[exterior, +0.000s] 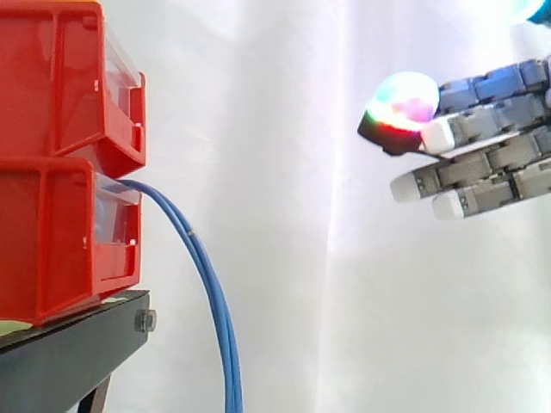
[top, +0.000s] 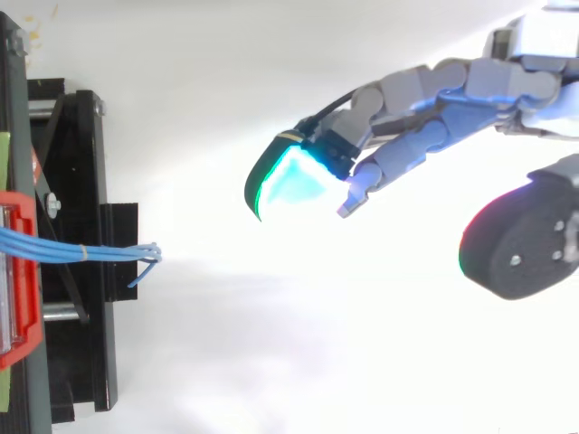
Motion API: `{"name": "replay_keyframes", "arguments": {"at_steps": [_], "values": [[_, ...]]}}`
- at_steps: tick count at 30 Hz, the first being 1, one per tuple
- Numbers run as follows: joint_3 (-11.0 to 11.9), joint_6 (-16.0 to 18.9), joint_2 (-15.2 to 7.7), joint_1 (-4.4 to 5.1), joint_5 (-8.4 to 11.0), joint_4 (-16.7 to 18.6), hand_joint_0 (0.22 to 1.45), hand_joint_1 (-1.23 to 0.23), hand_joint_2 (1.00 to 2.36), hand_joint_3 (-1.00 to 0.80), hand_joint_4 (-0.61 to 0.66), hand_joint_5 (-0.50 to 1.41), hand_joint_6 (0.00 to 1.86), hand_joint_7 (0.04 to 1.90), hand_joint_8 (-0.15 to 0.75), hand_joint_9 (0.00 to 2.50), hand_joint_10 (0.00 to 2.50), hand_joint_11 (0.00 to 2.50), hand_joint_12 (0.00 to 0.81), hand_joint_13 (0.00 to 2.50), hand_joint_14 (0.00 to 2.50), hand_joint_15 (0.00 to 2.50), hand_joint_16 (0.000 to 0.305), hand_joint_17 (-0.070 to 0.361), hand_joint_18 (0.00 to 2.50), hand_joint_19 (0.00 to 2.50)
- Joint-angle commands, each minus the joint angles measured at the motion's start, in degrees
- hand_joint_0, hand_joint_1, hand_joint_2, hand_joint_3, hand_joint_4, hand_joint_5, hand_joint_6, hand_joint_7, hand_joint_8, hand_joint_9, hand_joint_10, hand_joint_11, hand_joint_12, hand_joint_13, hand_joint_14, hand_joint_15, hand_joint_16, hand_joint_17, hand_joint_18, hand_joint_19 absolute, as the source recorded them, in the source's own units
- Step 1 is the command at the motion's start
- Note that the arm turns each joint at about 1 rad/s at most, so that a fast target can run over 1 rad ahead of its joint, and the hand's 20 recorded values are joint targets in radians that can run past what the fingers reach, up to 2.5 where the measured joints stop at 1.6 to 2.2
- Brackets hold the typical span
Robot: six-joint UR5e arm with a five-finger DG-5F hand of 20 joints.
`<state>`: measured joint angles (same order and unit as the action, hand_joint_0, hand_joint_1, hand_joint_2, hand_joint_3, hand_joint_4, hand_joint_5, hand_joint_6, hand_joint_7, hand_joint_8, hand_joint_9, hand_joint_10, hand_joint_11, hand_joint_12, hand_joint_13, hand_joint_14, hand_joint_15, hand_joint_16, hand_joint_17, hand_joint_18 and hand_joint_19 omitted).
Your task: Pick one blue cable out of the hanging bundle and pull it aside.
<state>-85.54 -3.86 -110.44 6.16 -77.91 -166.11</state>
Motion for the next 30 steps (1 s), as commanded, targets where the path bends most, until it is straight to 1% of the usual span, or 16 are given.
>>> {"name": "replay_keyframes", "arguments": {"at_steps": [1, 3, 4, 5, 6, 11, 14, 15, 17, 19, 20, 23, 25, 26, 28, 30], "values": [[0.03, 0.26, -1.19, -0.01, -0.05, 0.09, 0.49, -0.48, 1.00, -0.48, 0.20, -0.21, 0.50, 0.77, 0.238, 0.51, 0.01, 0.19, 0.320, 0.24, 0.00, 0.00, 0.052, 0.117, 0.21, 0.24], [-0.06, 0.17, -1.45, -0.01, -0.14, 0.53, 0.49, -0.48, 1.00, -0.48, 0.20, -0.21, 0.50, 0.77, 0.237, 0.51, 0.01, 0.19, 0.322, 0.25, 0.00, 0.00, 0.052, 0.117, 0.21, 0.25], [0.03, 0.35, -2.42, -0.01, -0.05, 1.14, 0.49, -0.48, 1.00, -0.48, 0.20, -0.21, 0.50, 0.77, 0.238, 0.51, 0.01, 0.19, 0.321, 0.25, 0.00, 0.00, 0.052, 0.117, 0.21, 0.25], [0.03, 0.35, -2.68, -0.01, -0.05, 1.58, 0.49, -0.48, 1.00, -0.48, 0.20, -0.21, 0.50, 0.78, 0.238, 0.52, 0.01, 0.19, 0.321, 0.25, 0.00, 0.00, 0.052, 0.117, 0.21, 0.24], [-0.06, 0.35, -3.91, -0.10, -0.05, 4.04, 0.49, -0.48, 1.00, -0.47, 0.20, -0.21, 0.50, 0.78, 0.239, 0.52, 0.01, 0.19, 0.321, 0.25, 0.00, 0.00, 0.052, 0.117, 0.22, 0.25], [0.03, 0.08, -4.70, -0.10, 0.21, 7.65, 0.49, -0.48, 1.00, -0.47, 0.20, -0.21, 0.50, 0.78, 0.241, 0.53, 0.01, 0.20, 0.320, 0.25, 0.00, 0.01, 0.052, 0.117, 0.22, 0.25], [0.03, 0.08, -5.40, -0.10, 0.39, 7.82, 0.49, -0.48, 1.00, -0.47, 0.21, -0.21, 0.50, 0.79, 0.241, 0.53, 0.01, 0.20, 0.320, 0.25, 0.00, 0.01, 0.052, 0.116, 0.23, 0.25], [0.03, 0.26, -6.28, -0.01, 0.56, 8.00, 0.49, -0.48, 1.00, -0.47, 0.21, -0.21, 0.50, 0.79, 0.241, 0.53, 0.01, 0.21, 0.320, 0.25, 0.00, 0.00, 0.052, 0.116, 0.23, 0.25], [0.03, 0.35, -6.81, -0.01, 0.56, 8.35, 0.49, -0.49, 1.00, -0.47, 0.22, -0.20, 0.50, 0.80, 0.241, 0.54, 0.01, 0.21, 0.320, 0.25, 0.00, 0.00, 0.052, 0.116, 0.23, 0.25], [0.03, 0.35, -7.95, -0.18, 0.65, 8.96, 0.49, -0.49, 1.00, -0.47, 0.22, -0.20, 0.50, 0.80, 0.242, 0.54, 0.01, 0.21, 0.320, 0.26, 0.00, 0.01, 0.051, 0.116, 0.23, 0.26], [-0.06, 0.70, -8.30, -0.45, 0.56, 10.02, 0.49, -0.49, 1.00, -0.47, 0.22, -0.20, 0.50, 0.80, 0.241, 0.54, 0.01, 0.21, 0.320, 0.26, 0.00, 0.00, 0.051, 0.116, 0.23, 0.26], [0.03, 1.40, -10.15, -0.54, 0.74, 13.71, 0.49, -0.49, 1.00, -0.47, 0.22, -0.20, 0.50, 0.80, 0.242, 0.55, 0.01, 0.22, 0.320, 0.26, 0.00, 0.00, 0.051, 0.115, 0.24, 0.26], [0.03, 1.23, -10.50, -0.45, 0.74, 15.20, 0.49, -0.49, 1.00, -0.47, 0.22, -0.20, 0.50, 0.80, 0.241, 0.55, 0.01, 0.22, 0.320, 0.27, 0.00, 0.01, 0.051, 0.115, 0.24, 0.26], [0.03, 1.32, -11.29, -0.36, 0.83, 16.43, 0.49, -0.49, 1.00, -0.47, 0.22, -0.20, 0.50, 0.80, 0.242, 0.55, 0.01, 0.22, 0.320, 0.27, 0.00, 0.01, 0.051, 0.115, 0.24, 0.26], [0.03, 1.14, -11.56, -0.36, 0.83, 17.23, 0.48, -0.49, 1.00, -0.48, 0.21, -0.20, 0.50, 0.80, 0.239, 0.50, 0.01, 0.21, 0.323, 0.25, 0.00, 0.01, 0.052, 0.117, 0.24, 0.25], [0.03, 1.32, -12.44, -0.36, 1.18, 18.28, 0.48, -0.50, 1.00, -0.49, 0.20, -0.20, 0.50, 0.81, 0.235, 0.46, 0.01, 0.21, 0.325, 0.25, 0.00, 0.02, 0.053, 0.118, 0.23, 0.25]]}}
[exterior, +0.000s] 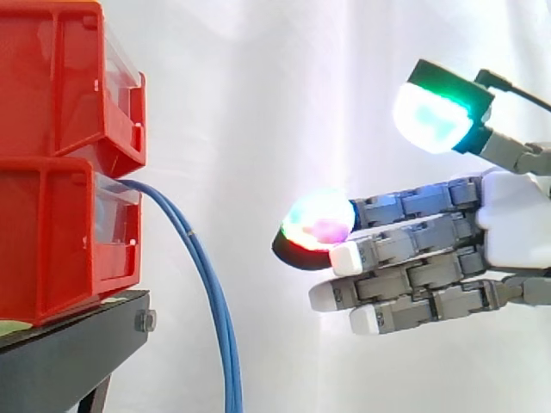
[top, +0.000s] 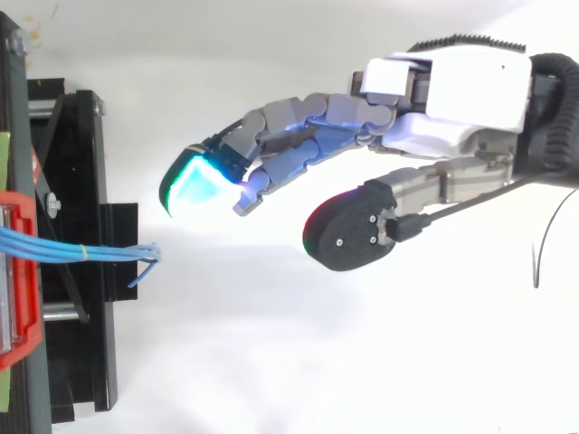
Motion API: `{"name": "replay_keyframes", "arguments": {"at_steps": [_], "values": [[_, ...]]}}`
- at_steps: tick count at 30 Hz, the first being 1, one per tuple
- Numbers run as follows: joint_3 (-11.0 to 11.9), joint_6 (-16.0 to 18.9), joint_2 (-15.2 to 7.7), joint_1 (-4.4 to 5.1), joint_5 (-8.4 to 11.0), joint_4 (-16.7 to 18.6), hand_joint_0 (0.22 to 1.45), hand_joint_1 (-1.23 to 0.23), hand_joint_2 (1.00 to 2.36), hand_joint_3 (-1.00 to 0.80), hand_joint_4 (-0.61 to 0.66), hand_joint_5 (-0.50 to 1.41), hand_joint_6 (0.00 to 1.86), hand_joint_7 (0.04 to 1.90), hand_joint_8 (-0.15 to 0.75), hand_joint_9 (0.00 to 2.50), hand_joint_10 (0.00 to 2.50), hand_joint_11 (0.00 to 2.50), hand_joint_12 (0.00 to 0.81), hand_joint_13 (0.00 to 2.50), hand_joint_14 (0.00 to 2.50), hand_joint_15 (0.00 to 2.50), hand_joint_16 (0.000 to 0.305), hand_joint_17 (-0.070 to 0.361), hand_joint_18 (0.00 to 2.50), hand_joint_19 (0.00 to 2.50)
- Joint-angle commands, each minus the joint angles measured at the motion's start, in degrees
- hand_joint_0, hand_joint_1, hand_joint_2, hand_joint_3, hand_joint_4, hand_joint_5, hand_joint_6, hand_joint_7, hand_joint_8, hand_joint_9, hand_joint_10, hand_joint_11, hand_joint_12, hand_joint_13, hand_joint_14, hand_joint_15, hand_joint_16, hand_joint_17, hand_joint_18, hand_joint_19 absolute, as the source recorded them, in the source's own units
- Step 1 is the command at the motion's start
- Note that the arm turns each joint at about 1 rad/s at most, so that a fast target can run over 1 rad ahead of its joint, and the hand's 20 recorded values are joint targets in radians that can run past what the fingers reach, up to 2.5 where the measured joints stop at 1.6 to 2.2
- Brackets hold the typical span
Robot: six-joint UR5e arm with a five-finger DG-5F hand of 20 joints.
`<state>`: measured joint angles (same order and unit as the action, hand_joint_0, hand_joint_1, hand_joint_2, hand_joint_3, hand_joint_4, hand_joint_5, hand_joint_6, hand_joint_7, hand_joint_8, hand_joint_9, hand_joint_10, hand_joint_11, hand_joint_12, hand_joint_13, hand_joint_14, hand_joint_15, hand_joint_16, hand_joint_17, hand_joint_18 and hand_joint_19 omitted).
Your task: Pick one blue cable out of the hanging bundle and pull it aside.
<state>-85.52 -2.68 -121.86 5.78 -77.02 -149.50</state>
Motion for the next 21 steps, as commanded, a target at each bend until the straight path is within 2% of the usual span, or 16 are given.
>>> {"name": "replay_keyframes", "arguments": {"at_steps": [1, 4, 7, 8, 12, 16, 21], "values": [[0.00, 0.13, -2.42, -0.15, 1.00, 3.34, 0.47, -0.49, 1.00, -0.50, 0.19, -0.19, 0.50, 0.80, 0.234, 0.43, 0.01, 0.20, 0.330, 0.24, 0.00, 0.02, 0.054, 0.121, 0.22, 0.25], [0.09, 0.66, -4.53, -0.33, 1.79, 7.03, 0.46, -0.49, 1.00, -0.50, 0.18, -0.19, 0.50, 0.80, 0.233, 0.41, 0.01, 0.20, 0.337, 0.22, 0.00, 0.01, 0.056, 0.126, 0.21, 0.24], [0.18, 0.74, -5.23, -0.24, 1.96, 8.62, 0.45, -0.50, 1.00, -0.50, 0.18, -0.19, 0.50, 0.80, 0.230, 0.40, 0.01, 0.19, 0.338, 0.22, 0.00, 0.01, 0.056, 0.127, 0.21, 0.24], [0.35, 0.74, -6.20, -0.24, 2.14, 10.11, 0.45, -0.50, 1.00, -0.50, 0.18, -0.19, 0.50, 0.80, 0.231, 0.40, 0.01, 0.19, 0.338, 0.22, 0.00, 0.02, 0.056, 0.127, 0.21, 0.24], [0.53, 0.13, -6.29, -0.24, 2.14, 10.90, 0.45, -0.50, 1.00, -0.50, 0.18, -0.19, 0.50, 0.80, 0.234, 0.41, 0.01, 0.19, 0.339, 0.22, 0.00, 0.01, 0.056, 0.127, 0.21, 0.25], [0.53, -0.49, -6.55, -0.33, 3.55, 10.81, 0.46, -0.51, 1.00, -0.50, 0.19, -0.19, 0.50, 0.81, 0.235, 0.42, 0.01, 0.19, 0.335, 0.23, 0.00, 0.02, 0.055, 0.124, 0.22, 0.25], [0.53, -2.51, -6.55, 0.03, 5.39, 11.25, 0.47, -0.52, 1.00, -0.50, 0.20, -0.19, 0.50, 0.81, 0.237, 0.44, 0.01, 0.20, 0.333, 0.24, 0.00, 0.02, 0.054, 0.123, 0.22, 0.26]]}}
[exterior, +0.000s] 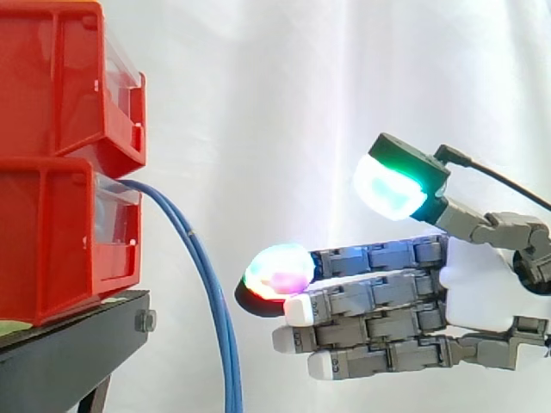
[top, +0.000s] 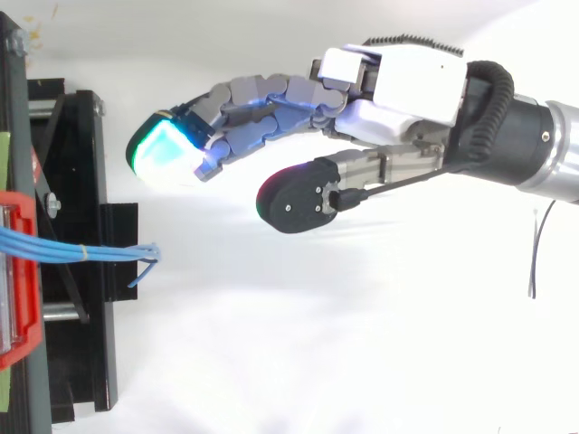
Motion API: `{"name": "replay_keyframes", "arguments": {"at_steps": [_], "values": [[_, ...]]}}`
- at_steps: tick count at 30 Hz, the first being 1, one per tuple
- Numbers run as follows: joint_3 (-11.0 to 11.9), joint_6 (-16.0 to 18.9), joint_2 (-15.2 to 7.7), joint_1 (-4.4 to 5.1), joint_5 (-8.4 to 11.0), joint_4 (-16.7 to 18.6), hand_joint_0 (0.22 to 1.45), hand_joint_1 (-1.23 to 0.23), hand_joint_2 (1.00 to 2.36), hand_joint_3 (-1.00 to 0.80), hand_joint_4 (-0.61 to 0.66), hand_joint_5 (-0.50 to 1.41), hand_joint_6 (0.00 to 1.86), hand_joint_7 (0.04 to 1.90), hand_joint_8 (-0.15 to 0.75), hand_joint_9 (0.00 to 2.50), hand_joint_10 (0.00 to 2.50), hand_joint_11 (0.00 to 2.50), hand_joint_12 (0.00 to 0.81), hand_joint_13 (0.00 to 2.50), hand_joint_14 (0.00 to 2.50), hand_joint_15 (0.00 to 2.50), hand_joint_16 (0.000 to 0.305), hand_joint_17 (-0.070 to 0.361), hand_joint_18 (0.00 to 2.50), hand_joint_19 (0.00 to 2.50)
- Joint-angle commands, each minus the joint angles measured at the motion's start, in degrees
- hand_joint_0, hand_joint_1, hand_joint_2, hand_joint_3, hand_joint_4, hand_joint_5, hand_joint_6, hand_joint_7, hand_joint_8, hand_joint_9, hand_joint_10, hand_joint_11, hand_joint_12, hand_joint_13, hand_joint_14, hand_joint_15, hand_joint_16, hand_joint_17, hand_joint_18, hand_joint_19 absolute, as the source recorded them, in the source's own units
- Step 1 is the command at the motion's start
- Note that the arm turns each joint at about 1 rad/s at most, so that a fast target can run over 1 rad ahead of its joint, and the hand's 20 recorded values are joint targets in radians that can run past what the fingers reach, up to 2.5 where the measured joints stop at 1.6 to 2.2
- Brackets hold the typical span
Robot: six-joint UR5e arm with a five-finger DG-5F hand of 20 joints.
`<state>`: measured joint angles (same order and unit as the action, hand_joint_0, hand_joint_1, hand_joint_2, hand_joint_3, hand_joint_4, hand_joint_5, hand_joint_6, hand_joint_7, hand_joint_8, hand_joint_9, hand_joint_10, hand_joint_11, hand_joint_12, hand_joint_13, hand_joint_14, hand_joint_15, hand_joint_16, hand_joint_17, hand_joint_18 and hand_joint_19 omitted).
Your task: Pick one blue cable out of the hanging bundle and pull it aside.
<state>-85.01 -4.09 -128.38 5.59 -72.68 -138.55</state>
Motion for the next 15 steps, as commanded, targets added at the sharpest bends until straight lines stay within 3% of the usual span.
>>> {"name": "replay_keyframes", "arguments": {"at_steps": [1, 11, 14, 15], "values": [[0.02, -1.10, -0.03, 0.21, 1.05, 0.30, 0.47, -0.52, 1.00, -0.50, 0.21, -0.18, 0.50, 0.81, 0.236, 0.44, 0.01, 0.19, 0.332, 0.25, 0.00, 0.02, 0.054, 0.122, 0.22, 0.26], [0.02, -3.21, -0.12, 1.18, 3.16, 2.32, 0.48, -0.52, 1.00, -0.50, 0.23, -0.17, 0.50, 0.83, 0.236, 0.47, 0.01, 0.20, 0.329, 0.27, 0.00, 0.03, 0.053, 0.120, 0.24, 0.27], [0.63, -2.77, -1.88, 1.09, 3.43, 2.50, 0.48, -0.52, 1.00, -0.49, 0.23, -0.17, 0.50, 0.83, 0.238, 0.47, 0.01, 0.20, 0.328, 0.27, 0.00, 0.03, 0.053, 0.119, 0.25, 0.27], [1.34, -2.15, -3.46, 0.83, 3.43, 2.50, 0.48, -0.52, 1.00, -0.49, 0.23, -0.17, 0.50, 0.83, 0.237, 0.47, 0.01, 0.20, 0.328, 0.27, 0.00, 0.03, 0.053, 0.119, 0.26, 0.28]]}}
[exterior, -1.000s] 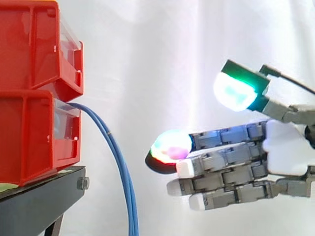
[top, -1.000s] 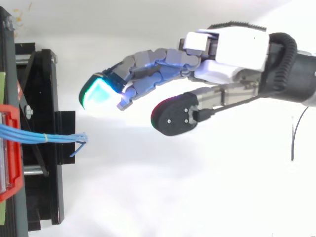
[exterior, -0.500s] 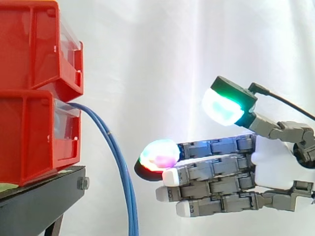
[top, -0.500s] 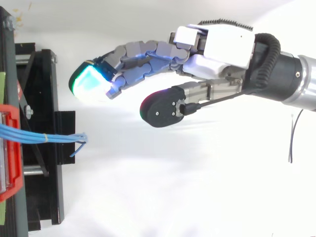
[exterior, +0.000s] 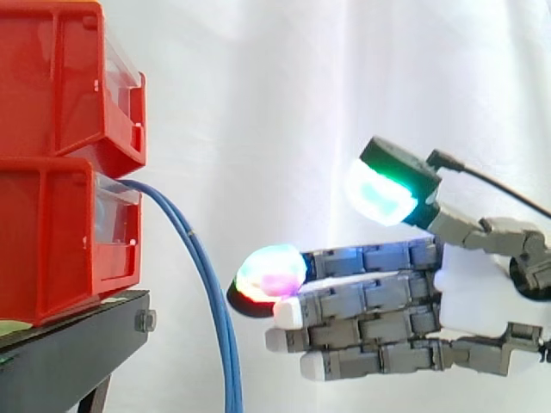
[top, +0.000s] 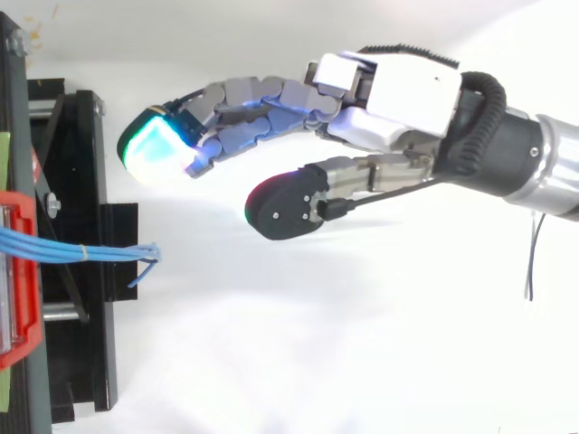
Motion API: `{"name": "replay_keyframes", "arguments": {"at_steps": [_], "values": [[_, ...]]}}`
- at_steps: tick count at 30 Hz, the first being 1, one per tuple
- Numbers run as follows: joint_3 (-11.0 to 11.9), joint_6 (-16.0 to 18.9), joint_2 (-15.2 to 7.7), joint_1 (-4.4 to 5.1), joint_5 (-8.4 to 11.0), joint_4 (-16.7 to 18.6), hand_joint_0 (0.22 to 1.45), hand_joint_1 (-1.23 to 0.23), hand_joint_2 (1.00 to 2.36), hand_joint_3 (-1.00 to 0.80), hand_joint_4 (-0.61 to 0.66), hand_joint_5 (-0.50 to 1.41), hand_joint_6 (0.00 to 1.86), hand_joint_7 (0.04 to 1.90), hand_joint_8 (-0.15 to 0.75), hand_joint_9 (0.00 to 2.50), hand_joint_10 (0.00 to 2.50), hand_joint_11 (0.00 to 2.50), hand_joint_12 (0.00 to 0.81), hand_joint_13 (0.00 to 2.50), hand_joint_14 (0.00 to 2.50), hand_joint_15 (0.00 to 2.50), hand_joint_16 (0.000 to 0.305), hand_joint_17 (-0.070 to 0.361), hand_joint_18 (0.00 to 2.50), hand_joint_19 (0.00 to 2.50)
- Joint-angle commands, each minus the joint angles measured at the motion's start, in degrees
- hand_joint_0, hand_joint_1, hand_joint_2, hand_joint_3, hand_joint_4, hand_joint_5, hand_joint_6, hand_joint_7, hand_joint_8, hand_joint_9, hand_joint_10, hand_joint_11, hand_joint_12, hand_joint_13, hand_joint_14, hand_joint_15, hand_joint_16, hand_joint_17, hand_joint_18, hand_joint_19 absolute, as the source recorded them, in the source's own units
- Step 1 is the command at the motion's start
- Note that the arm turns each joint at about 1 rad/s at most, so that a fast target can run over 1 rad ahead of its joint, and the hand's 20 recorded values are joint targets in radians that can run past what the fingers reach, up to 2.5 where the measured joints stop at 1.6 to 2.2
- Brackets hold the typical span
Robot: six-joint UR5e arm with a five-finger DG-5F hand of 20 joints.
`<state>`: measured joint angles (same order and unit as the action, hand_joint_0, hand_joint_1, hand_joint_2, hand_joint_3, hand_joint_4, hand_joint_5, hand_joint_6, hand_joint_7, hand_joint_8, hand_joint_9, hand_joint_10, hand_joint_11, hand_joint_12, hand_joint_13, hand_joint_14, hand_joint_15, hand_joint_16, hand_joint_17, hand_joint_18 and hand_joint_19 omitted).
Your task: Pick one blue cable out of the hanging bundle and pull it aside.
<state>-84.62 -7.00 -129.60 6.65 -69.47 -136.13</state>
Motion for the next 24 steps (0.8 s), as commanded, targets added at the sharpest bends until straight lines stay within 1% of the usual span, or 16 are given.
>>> {"name": "replay_keyframes", "arguments": {"at_steps": [1, 2, 4, 8, 10, 12, 13, 14, 16, 17, 19, 20, 22, 24], "values": [[2.18, 1.72, -3.47, -0.41, 0.12, -0.45, 0.48, -0.52, 1.00, -0.49, 0.23, -0.17, 0.50, 0.83, 0.237, 0.47, 0.01, 0.20, 0.328, 0.27, 0.00, 0.03, 0.053, 0.119, 0.26, 0.27], [2.35, 2.16, -3.56, -0.41, 0.21, -1.15, 0.48, -0.52, 1.00, -0.49, 0.23, -0.17, 0.50, 0.83, 0.237, 0.47, 0.01, 0.19, 0.328, 0.27, 0.00, 0.03, 0.053, 0.119, 0.26, 0.28], [2.44, 1.99, -3.47, -0.41, 0.21, -2.65, 0.48, -0.52, 1.00, -0.49, 0.24, -0.17, 0.50, 0.83, 0.237, 0.48, 0.01, 0.20, 0.328, 0.27, 0.00, 0.03, 0.053, 0.119, 0.26, 0.28], [2.53, 1.46, -3.65, -0.32, 0.56, -3.00, 0.48, -0.52, 1.00, -0.49, 0.24, -0.17, 0.50, 0.83, 0.237, 0.48, 0.01, 0.20, 0.329, 0.29, 0.00, 0.03, 0.053, 0.118, 0.27, 0.28], [2.88, 1.46, -5.23, -0.50, 0.91, -1.50, 0.48, -0.52, 1.00, -0.49, 0.24, -0.17, 0.50, 0.83, 0.239, 0.48, 0.01, 0.20, 0.329, 0.29, 0.00, 0.04, 0.053, 0.118, 0.27, 0.28], [3.50, 1.72, -6.37, -0.58, 0.82, -0.71, 0.48, -0.52, 1.00, -0.49, 0.24, -0.17, 0.50, 0.83, 0.240, 0.49, 0.01, 0.20, 0.329, 0.29, 0.00, 0.04, 0.052, 0.118, 0.27, 0.29], [5.43, 2.43, -8.13, -0.76, 0.82, 0.17, 0.48, -0.52, 1.00, -0.49, 0.23, -0.17, 0.50, 0.83, 0.239, 0.50, 0.01, 0.21, 0.329, 0.29, 0.00, 0.04, 0.052, 0.118, 0.28, 0.28], [6.49, 2.51, -8.74, -0.76, 0.65, 0.17, 0.48, -0.53, 1.00, -0.49, 0.24, -0.17, 0.50, 0.83, 0.240, 0.50, 0.01, 0.21, 0.327, 0.30, 0.00, 0.04, 0.052, 0.117, 0.28, 0.29], [7.45, 2.51, -9.01, -0.58, 0.38, 0.08, 0.48, -0.53, 1.00, -0.49, 0.24, -0.16, 0.50, 0.83, 0.240, 0.50, 0.01, 0.20, 0.329, 0.30, 0.00, 0.05, 0.052, 0.117, 0.29, 0.29], [8.77, 2.34, -9.01, -0.32, -0.06, -0.36, 0.48, -0.53, 1.00, -0.48, 0.24, -0.16, 0.50, 0.83, 0.240, 0.50, 0.01, 0.19, 0.329, 0.30, 0.00, 0.04, 0.052, 0.117, 0.29, 0.29], [9.39, 2.25, -9.01, -0.06, -0.41, -0.80, 0.48, -0.53, 1.00, -0.48, 0.24, -0.16, 0.50, 0.84, 0.242, 0.51, 0.01, 0.21, 0.329, 0.32, 0.00, 0.05, 0.052, 0.117, 0.30, 0.30], [10.35, 2.25, -9.01, 0.21, -1.02, -1.33, 0.48, -0.53, 1.00, -0.48, 0.24, -0.16, 0.50, 0.84, 0.240, 0.52, 0.01, 0.21, 0.328, 0.32, 0.00, 0.05, 0.052, 0.116, 0.30, 0.30], [10.88, 2.16, -9.01, 0.47, -1.20, -1.24, 0.49, -0.53, 1.00, -0.48, 0.25, -0.16, 0.50, 0.85, 0.240, 0.53, 0.01, 0.22, 0.327, 0.33, 0.00, 0.05, 0.051, 0.116, 0.31, 0.30], [10.88, 2.34, -9.01, 1.09, -0.93, -1.33, 0.49, -0.54, 1.00, -0.48, 0.25, -0.15, 0.50, 0.86, 0.240, 0.53, 0.01, 0.21, 0.327, 0.33, 0.00, 0.05, 0.051, 0.116, 0.32, 0.31]]}}
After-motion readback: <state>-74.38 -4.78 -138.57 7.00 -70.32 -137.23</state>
